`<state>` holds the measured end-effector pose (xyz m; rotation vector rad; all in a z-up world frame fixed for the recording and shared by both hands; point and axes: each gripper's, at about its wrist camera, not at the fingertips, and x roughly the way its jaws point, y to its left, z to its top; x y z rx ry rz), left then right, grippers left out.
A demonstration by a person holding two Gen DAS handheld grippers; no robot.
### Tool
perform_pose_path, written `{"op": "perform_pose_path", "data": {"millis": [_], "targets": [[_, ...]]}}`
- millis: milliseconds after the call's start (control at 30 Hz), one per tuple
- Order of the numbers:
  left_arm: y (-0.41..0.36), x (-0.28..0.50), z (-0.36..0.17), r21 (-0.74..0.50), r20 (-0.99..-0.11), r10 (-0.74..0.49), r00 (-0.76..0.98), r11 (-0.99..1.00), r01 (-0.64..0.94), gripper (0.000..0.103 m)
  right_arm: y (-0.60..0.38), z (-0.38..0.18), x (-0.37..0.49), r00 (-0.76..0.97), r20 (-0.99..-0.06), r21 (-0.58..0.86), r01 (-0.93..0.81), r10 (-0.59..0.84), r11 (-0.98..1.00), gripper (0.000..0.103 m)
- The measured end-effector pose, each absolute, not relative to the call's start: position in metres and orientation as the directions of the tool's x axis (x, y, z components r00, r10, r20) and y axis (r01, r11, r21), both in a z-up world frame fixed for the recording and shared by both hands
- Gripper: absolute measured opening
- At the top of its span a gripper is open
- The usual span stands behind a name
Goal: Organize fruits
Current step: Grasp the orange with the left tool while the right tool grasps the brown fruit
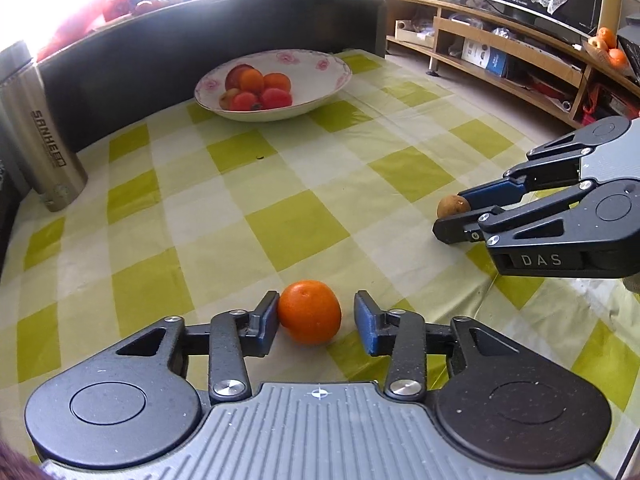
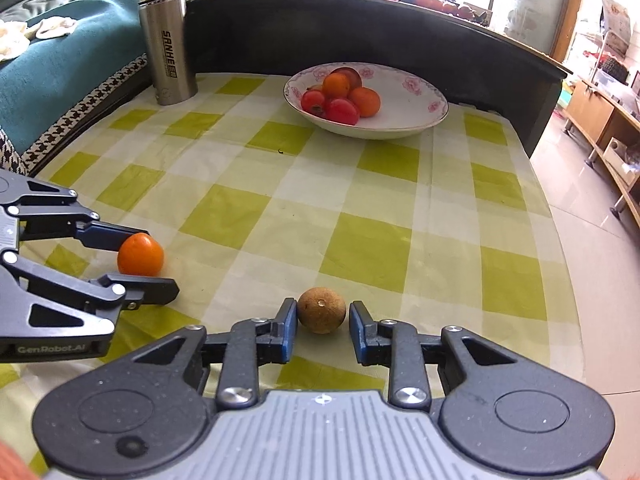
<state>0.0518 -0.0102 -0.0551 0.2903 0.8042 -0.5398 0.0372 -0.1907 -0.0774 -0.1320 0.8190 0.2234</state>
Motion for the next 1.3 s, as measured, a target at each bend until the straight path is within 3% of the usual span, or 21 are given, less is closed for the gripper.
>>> {"op": "perform_pose_path", "data": {"millis": [200, 433, 567, 700, 767, 1300], "targets": [[-0.011, 0.049, -0.056, 0.079, -0.738, -0.310, 0.599, 0.842, 0.533, 0.063, -0.195, -0.078, 0.035, 0.664, -0.730, -0.017, -0.253, 0.161, 0.967, 0.038], [-0.009, 0.049, -0.057, 0.069, -0.734, -0.300, 0.610, 0.860, 0.506, 0.066, -0.194, -0.080, 0.035, 0.666, -0.728, -0.018, -0.256, 0.162, 0.967, 0.043], [-0.011, 0.051, -0.056, 0.082, -0.729, -0.299, 0.616, 0.855, 0.511, 0.057, -0.193, -0.079, 0.035, 0.665, -0.731, -0.020, -0.245, 0.153, 0.969, 0.043], [-0.011, 0.053, -0.056, 0.065, -0.733, -0.310, 0.606, 0.854, 0.516, 0.046, -0.188, -0.077, 0.035, 0.660, -0.738, -0.038, -0.254, 0.144, 0.966, 0.031], [-0.014, 0.050, -0.055, 0.080, -0.734, -0.306, 0.607, 0.848, 0.524, 0.040, -0.185, -0.077, 0.033, 0.660, -0.741, -0.060, -0.252, 0.126, 0.966, 0.031], [-0.023, 0.032, -0.041, 0.120, -0.732, -0.304, 0.609, 0.823, 0.555, 0.039, -0.184, -0.059, 0.010, 0.678, -0.730, -0.047, -0.169, 0.081, 0.985, 0.031]]}}
